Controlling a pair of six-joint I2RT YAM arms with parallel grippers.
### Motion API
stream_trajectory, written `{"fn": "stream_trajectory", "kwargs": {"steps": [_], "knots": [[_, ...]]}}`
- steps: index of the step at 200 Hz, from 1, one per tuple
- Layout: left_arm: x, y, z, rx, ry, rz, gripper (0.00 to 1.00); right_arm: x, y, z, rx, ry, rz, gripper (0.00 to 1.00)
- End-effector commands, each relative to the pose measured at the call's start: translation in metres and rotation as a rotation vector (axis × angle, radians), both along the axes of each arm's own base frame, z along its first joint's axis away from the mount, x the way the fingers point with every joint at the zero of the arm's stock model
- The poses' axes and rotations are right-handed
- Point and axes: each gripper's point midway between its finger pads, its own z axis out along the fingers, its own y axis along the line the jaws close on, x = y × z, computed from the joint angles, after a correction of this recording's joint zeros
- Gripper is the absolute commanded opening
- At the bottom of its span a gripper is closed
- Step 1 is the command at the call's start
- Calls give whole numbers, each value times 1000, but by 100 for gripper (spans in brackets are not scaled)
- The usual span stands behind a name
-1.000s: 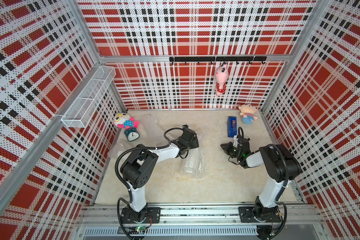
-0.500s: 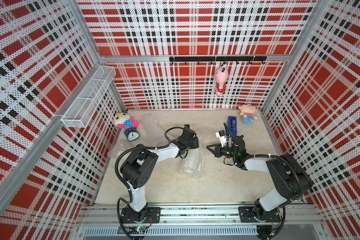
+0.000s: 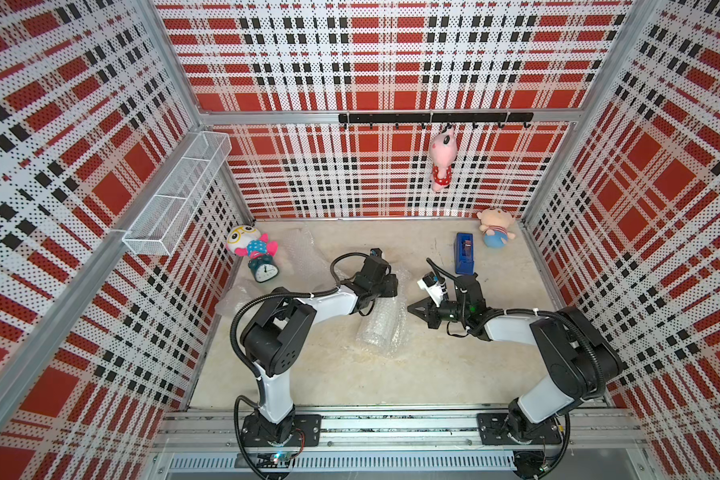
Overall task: Wrap vases in bubble wrap
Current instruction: Stick the tape on the bubble wrap.
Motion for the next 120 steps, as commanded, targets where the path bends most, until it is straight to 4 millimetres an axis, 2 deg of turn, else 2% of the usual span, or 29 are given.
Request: {"fn": "stream_trajectory", "kwargs": {"steps": [1, 28, 120], "knots": [[-12, 8, -30, 69, 73, -38, 64, -13, 9, 7, -21, -61, 110, 0], [-14, 7, -30, 72, 71, -55, 64, -14, 10, 3, -82, -49, 140, 0], [-16, 0, -28, 68, 70, -71, 64, 10, 21, -27, -266, 24, 153, 0]]}}
